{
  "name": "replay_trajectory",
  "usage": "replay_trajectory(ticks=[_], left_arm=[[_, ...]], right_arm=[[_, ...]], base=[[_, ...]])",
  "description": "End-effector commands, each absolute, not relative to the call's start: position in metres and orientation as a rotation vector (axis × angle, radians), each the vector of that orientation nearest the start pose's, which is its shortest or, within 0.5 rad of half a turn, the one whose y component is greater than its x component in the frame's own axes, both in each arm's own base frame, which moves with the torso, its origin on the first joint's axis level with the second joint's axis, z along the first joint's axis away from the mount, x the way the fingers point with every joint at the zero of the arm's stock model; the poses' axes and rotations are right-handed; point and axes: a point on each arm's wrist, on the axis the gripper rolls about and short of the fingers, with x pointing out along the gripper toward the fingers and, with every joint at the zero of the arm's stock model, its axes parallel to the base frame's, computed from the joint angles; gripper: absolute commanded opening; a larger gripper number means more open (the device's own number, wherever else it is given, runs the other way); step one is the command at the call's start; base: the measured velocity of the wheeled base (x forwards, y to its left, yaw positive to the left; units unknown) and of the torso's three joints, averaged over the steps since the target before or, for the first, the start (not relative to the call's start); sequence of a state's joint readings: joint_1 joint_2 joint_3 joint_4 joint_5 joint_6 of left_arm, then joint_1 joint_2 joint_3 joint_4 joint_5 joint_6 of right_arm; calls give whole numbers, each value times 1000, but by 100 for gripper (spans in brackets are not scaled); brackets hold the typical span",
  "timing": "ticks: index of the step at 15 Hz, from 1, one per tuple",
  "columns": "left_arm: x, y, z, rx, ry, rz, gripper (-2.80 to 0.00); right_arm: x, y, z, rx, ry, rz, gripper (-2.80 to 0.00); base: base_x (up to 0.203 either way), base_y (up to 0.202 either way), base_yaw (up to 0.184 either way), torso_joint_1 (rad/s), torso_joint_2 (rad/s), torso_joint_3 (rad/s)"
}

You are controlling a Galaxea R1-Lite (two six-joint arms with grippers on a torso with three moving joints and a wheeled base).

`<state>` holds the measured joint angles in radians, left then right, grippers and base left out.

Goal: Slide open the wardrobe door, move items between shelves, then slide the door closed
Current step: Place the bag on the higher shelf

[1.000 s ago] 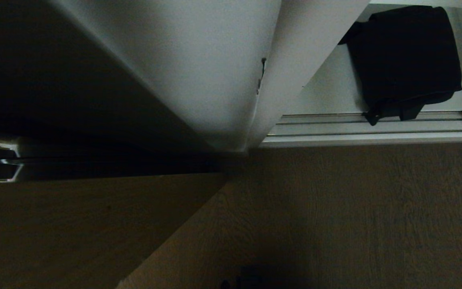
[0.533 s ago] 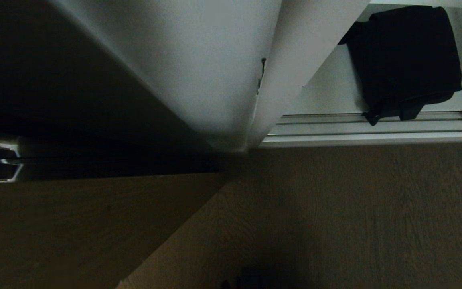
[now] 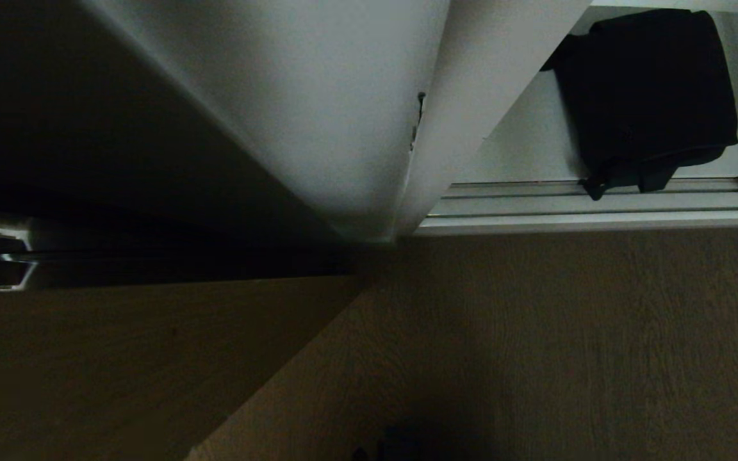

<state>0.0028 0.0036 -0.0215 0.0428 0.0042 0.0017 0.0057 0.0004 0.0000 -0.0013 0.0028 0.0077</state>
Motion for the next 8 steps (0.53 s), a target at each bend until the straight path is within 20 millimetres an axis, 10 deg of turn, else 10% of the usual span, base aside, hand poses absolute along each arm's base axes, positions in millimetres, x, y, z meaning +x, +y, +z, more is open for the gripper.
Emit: replay_trajectory(ticks=[1, 8], left_arm=[[-24, 0, 77, 2, 25, 8, -280], [-24, 0, 77, 2, 25, 8, -280]], right_arm=[[-23, 0, 75, 8, -3, 9, -280], [-23, 0, 75, 8, -3, 9, -280]], base=[[0, 0, 0, 0, 0, 0], [0, 0, 0, 0, 0, 0]])
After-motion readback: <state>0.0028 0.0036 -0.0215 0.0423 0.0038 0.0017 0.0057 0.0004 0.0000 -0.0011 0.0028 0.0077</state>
